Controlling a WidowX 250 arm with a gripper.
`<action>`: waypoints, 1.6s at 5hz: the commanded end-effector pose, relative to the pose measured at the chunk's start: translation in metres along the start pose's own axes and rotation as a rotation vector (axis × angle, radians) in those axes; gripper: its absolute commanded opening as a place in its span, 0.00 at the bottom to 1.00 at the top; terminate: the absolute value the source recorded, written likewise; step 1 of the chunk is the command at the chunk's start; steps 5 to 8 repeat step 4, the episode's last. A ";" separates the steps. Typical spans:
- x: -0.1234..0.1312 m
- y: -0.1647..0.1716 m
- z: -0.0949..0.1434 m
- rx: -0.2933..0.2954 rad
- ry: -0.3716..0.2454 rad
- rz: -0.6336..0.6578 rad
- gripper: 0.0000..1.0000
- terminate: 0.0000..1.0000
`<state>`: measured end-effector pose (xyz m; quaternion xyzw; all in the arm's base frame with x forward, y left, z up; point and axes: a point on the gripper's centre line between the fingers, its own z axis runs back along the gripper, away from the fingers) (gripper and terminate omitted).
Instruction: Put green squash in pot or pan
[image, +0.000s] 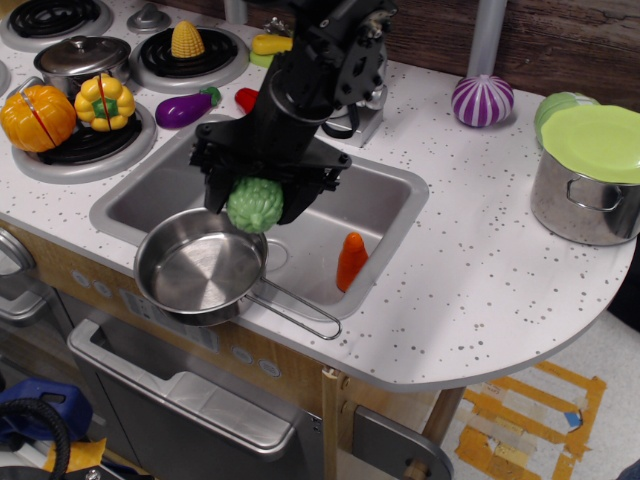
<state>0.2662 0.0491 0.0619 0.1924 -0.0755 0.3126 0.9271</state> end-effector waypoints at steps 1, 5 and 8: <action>0.003 0.024 0.007 -0.045 -0.018 0.079 0.00 0.00; 0.005 0.027 -0.015 -0.121 -0.024 0.077 1.00 1.00; 0.005 0.027 -0.015 -0.121 -0.024 0.077 1.00 1.00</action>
